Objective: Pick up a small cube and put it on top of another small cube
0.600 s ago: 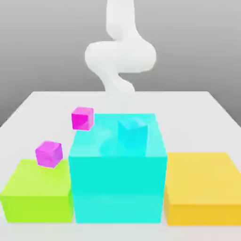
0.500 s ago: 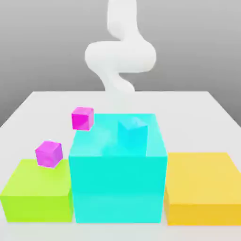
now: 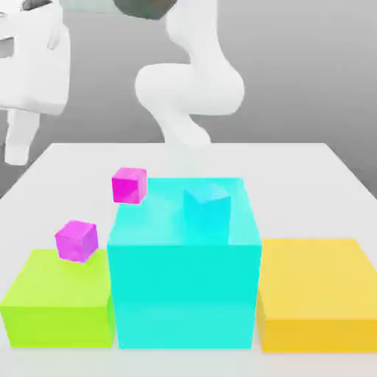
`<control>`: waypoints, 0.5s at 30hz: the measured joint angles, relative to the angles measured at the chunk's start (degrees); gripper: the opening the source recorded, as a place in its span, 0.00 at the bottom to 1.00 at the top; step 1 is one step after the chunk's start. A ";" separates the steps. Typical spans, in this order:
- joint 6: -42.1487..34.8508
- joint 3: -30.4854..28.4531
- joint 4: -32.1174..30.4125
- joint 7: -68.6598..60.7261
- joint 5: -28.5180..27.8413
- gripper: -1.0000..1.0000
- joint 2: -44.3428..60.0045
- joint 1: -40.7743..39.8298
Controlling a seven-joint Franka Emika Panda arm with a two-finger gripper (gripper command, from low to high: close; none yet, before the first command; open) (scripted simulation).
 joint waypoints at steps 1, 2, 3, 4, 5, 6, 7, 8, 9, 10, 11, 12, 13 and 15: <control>0.42 -0.43 0.35 1.39 0.25 0.50 2.08 -0.93; 0.84 -0.84 0.69 2.74 0.56 0.50 4.15 -1.82; 1.26 -1.12 1.04 4.05 0.92 0.50 6.23 -2.49; 1.66 -1.33 1.39 5.30 1.35 0.50 8.31 -3.11; 2.09 -1.70 1.73 6.53 1.85 0.50 10.39 -3.60; 2.51 -2.12 2.08 7.70 2.43 0.50 12.47 -4.04; 2.93 -2.56 2.43 8.81 3.10 0.50 14.56 -4.51; 3.34 -3.01 2.77 9.86 3.86 0.50 16.65 -5.04; 3.74 -3.39 3.13 10.90 4.62 0.50 18.74 -5.67; 4.14 -3.75 3.48 11.85 5.53 0.50 20.84 -6.31; 4.52 -4.08 3.84 12.77 6.49 0.50 22.93 -6.96; 4.90 -4.35 4.20 13.67 7.49 0.50 25.03 -7.67; 5.26 -4.51 4.56 14.59 8.45 0.50 27.12 -8.46; 7.37 -4.28 5.39 15.02 9.90 0.50 31.29 -9.47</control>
